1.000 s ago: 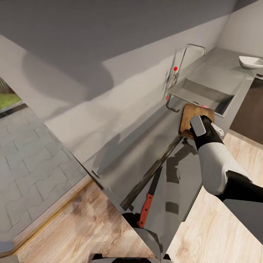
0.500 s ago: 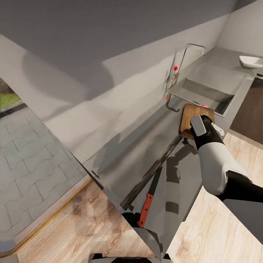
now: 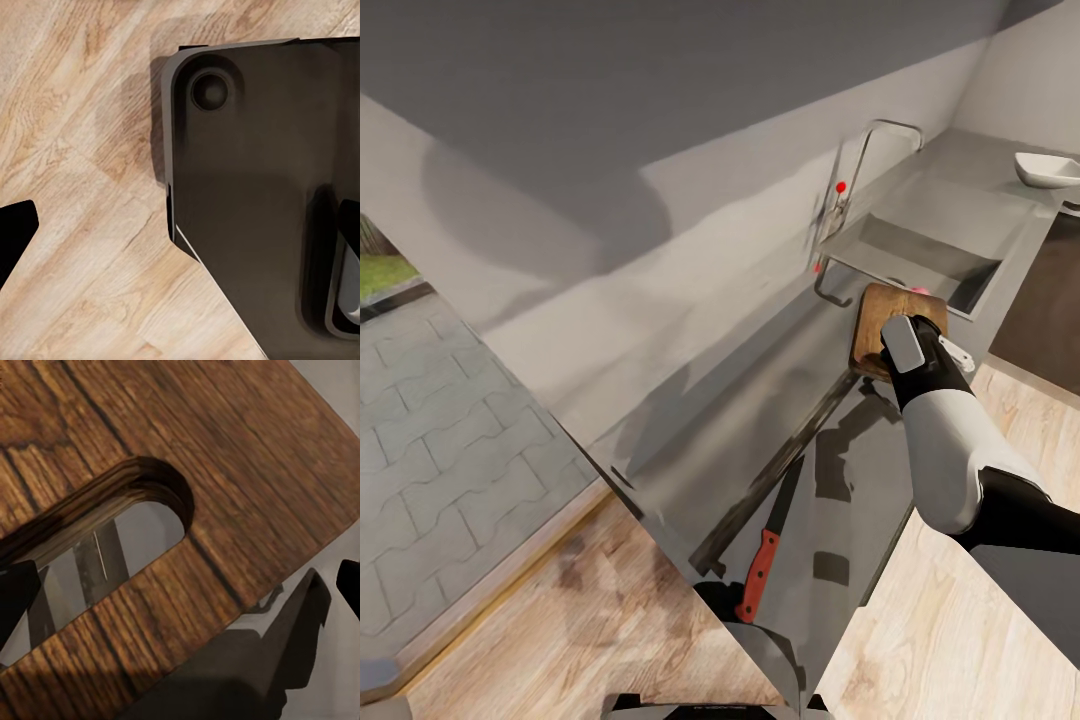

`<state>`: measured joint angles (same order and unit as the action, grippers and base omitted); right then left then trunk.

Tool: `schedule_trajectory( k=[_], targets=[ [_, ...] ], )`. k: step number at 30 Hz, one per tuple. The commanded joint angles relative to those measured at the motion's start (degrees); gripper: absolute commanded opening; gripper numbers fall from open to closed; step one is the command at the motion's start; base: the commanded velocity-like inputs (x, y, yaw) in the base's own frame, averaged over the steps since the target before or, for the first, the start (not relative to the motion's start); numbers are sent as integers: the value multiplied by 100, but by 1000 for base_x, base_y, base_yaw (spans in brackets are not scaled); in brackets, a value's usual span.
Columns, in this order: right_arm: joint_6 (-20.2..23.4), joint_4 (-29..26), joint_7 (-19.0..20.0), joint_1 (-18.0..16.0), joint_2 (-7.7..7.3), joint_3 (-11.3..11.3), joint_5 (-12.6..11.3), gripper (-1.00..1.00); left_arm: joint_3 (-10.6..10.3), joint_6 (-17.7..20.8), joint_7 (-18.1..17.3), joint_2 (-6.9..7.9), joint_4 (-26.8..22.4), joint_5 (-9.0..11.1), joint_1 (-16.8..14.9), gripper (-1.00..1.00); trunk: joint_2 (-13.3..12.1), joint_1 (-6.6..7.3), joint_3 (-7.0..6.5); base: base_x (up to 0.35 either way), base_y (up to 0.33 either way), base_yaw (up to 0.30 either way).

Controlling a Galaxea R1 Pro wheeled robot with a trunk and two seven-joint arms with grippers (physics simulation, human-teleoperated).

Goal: In the kitchen, take the Vidalia onion out of the sink, dice it on the chopping board with the paring knife, put the diced onion into the bowl on the countertop, then place both the paring knife and the chopping board into the sink.

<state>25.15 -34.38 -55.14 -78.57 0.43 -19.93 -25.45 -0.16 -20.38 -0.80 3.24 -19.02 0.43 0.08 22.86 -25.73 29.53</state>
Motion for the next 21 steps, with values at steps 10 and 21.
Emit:
schedule_trajectory(
  k=[10, 21],
  targets=[
    [96, 37, -38, 0, 1, -35, 4, 100, -1, -12, -8, 1, -5, 3, 1, 100, 6, -5, 9, 0, 0, 0],
    [103, 32, -67, 0, -23, -45, 5, -100, -1, -10, -8, 1, -5, 8, 1, 100, 6, -5, 9, 0, 0, 0]
  ],
)
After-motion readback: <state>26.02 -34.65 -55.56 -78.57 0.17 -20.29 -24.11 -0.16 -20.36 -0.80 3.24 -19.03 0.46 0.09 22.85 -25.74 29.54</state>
